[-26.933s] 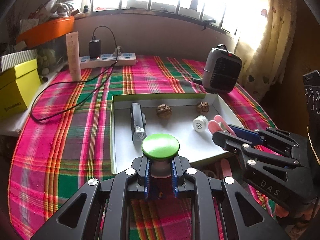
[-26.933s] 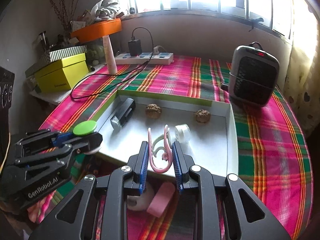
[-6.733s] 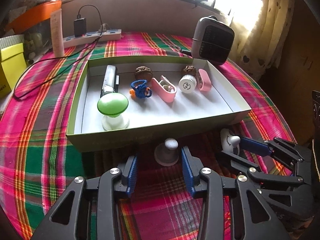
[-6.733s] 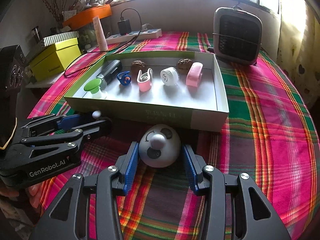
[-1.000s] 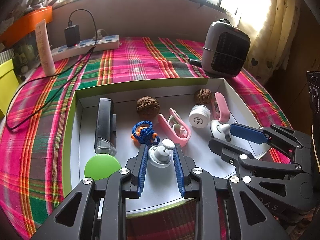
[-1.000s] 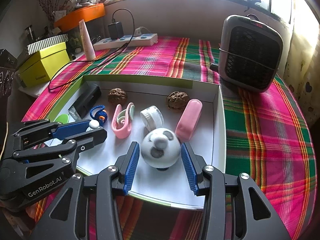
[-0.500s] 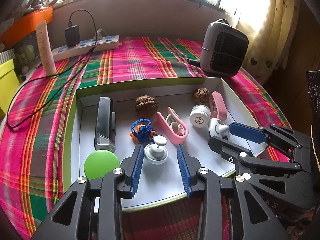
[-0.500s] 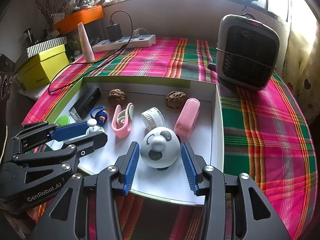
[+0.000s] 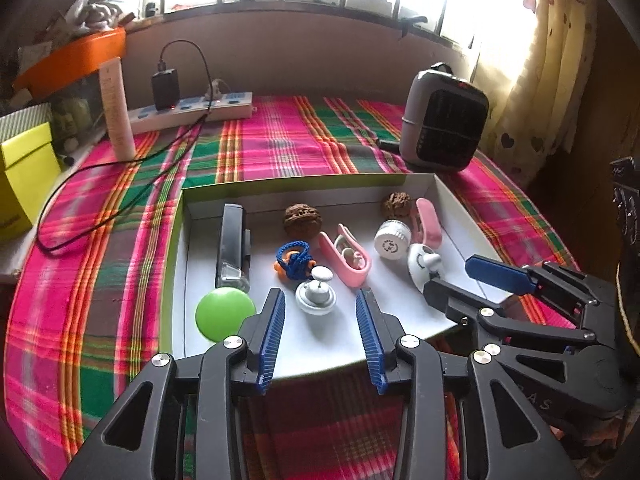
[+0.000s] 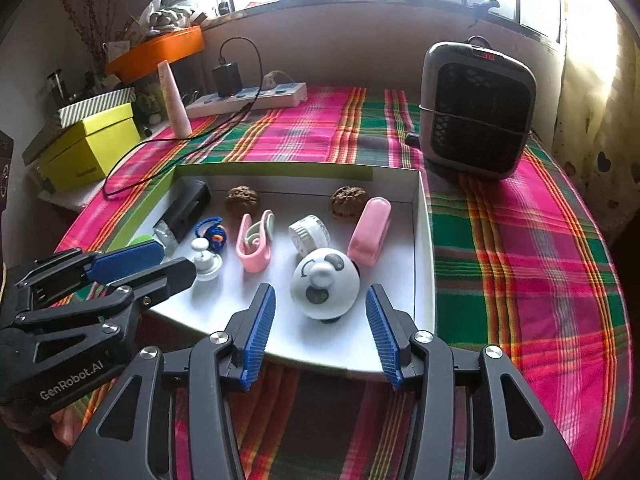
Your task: Organize objects
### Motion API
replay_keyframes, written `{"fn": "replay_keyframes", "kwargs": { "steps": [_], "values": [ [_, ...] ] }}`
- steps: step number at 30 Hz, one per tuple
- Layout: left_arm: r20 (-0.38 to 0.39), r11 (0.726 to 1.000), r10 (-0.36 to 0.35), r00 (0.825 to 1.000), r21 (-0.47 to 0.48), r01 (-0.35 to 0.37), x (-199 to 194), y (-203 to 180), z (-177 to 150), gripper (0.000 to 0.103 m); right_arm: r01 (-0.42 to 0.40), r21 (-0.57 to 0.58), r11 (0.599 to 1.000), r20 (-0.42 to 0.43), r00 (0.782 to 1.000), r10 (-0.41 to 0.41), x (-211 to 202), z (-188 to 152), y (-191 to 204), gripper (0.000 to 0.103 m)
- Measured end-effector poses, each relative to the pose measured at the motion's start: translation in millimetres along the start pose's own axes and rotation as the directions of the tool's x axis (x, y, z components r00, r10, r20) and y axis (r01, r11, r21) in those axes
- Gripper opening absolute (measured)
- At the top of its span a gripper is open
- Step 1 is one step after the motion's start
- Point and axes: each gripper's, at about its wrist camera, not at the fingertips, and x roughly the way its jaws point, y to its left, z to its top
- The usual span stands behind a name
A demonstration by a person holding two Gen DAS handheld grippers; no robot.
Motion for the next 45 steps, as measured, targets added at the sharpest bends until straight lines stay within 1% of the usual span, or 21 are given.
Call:
{"fn": "replay_keyframes", "kwargs": {
  "steps": [7, 9, 13, 15, 17, 20, 24, 33, 40, 43, 45],
  "values": [
    [0.016, 1.000, 0.025, 1.000, -0.004, -0.025, -15, -1, -10, 0.036, 0.004, 0.012, 1.000, 0.027, 1.000, -0.004, -15, -8, 4, 0.048],
    [0.029, 0.999, 0.034, 0.999, 0.008, -0.035, -20, -3, -13, 0.036, 0.010, 0.012, 1.000, 0.038, 0.999, -0.011, -20, -11, 5, 0.048],
    [0.028, 0.999, 0.038, 0.999, 0.008, -0.038, -26, -5, -21, 0.036, 0.018, 0.012, 1.000, 0.050, 0.999, -0.018, -27, -17, 8, 0.048],
    [0.039, 0.998, 0.055, 0.998, 0.007, -0.055, -29, -6, -25, 0.036, 0.024, 0.011, 1.000, 0.054, 0.998, -0.025, -32, -20, 10, 0.049],
    [0.035, 0.999, 0.047, 0.998, 0.002, -0.047, -32, -6, -29, 0.036, 0.015, 0.009, 1.000, 0.062, 0.998, -0.016, -37, -23, 12, 0.049],
    [0.034, 0.999, 0.053, 0.998, 0.003, -0.053, -35, -7, -34, 0.036, 0.026, 0.002, 1.000, 0.068, 0.997, -0.026, -41, -28, 14, 0.049],
    [0.030, 0.999, 0.054, 0.998, 0.000, -0.054, -39, -8, -41, 0.036, 0.022, 0.011, 1.000, 0.057, 0.998, -0.022, -42, -38, 15, 0.049],
    [-0.001, 0.997, 0.081, 0.997, 0.002, -0.081, -41, -10, -61, 0.037, 0.036, 0.023, 0.999, 0.028, 0.999, -0.037, -42, -58, 17, 0.049],
    [-0.032, 0.994, 0.109, 0.994, -0.008, -0.109, -39, -7, -81, 0.038, 0.047, 0.032, 0.998, -0.017, 0.999, -0.047, -40, -74, 17, 0.049],
    [-0.036, 0.993, 0.120, 0.992, 0.004, -0.120, -39, -7, -89, 0.038, 0.071, 0.029, 0.997, -0.014, 0.997, -0.071, -44, -76, 17, 0.049],
    [-0.037, 0.993, 0.119, 0.992, -0.004, -0.119, -41, -6, -89, 0.039, 0.078, 0.030, 0.996, -0.024, 0.997, -0.077, -43, -78, 18, 0.049]
  ]
}}
